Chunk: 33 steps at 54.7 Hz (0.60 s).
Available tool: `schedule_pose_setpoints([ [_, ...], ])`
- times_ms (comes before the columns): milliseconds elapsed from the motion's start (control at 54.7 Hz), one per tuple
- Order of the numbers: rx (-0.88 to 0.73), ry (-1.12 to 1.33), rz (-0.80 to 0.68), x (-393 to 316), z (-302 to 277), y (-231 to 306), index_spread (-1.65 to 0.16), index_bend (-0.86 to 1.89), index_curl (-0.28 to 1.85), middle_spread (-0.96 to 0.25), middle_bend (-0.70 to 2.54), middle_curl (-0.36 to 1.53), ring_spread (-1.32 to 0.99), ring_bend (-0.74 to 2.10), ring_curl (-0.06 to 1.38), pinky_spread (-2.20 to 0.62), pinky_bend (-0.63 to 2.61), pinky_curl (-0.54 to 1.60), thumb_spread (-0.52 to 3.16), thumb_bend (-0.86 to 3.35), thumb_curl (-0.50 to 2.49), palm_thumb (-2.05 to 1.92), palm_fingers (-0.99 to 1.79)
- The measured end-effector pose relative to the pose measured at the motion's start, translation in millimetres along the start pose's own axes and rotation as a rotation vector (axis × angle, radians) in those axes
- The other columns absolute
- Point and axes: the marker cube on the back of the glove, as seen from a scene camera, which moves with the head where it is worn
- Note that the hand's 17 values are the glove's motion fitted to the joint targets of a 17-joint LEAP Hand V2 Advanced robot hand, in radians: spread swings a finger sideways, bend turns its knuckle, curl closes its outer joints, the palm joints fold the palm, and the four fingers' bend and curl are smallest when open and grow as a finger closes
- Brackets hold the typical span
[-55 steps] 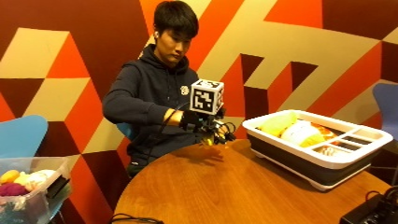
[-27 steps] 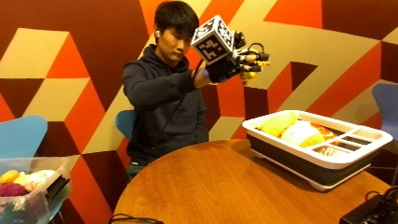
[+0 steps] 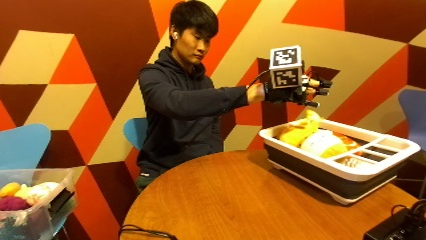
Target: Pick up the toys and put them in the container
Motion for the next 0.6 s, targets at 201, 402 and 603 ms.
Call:
schedule_pose_setpoints([
  [201, 0.093, 0.015, 0.003, 2.3, -32.8, 14.3, -0.24, 0.34, 0.57, 0.01, 0.09, 0.4, -0.01, 0.13, 0.17, 0.06, 0.71, 0.38, 1.16, -0.04, 0.53, 0.39, -0.27],
  [402, 0.265, 0.057, 0.024, 14.5, -111.6, 58.6, -0.27, 0.36, 0.54, 0.03, 0.1, 0.32, 0.01, 0.13, 0.15, 0.06, 0.63, 0.36, 1.22, -0.02, 0.45, 0.35, -0.19],
  [603, 0.315, 0.123, 0.064, 43.6, -154.3, 107.5, -0.28, 0.4, 0.54, 0.03, 0.13, 0.28, 0.0, 0.14, 0.13, 0.06, 0.59, 0.35, 1.28, -0.01, 0.42, 0.35, -0.14],
])
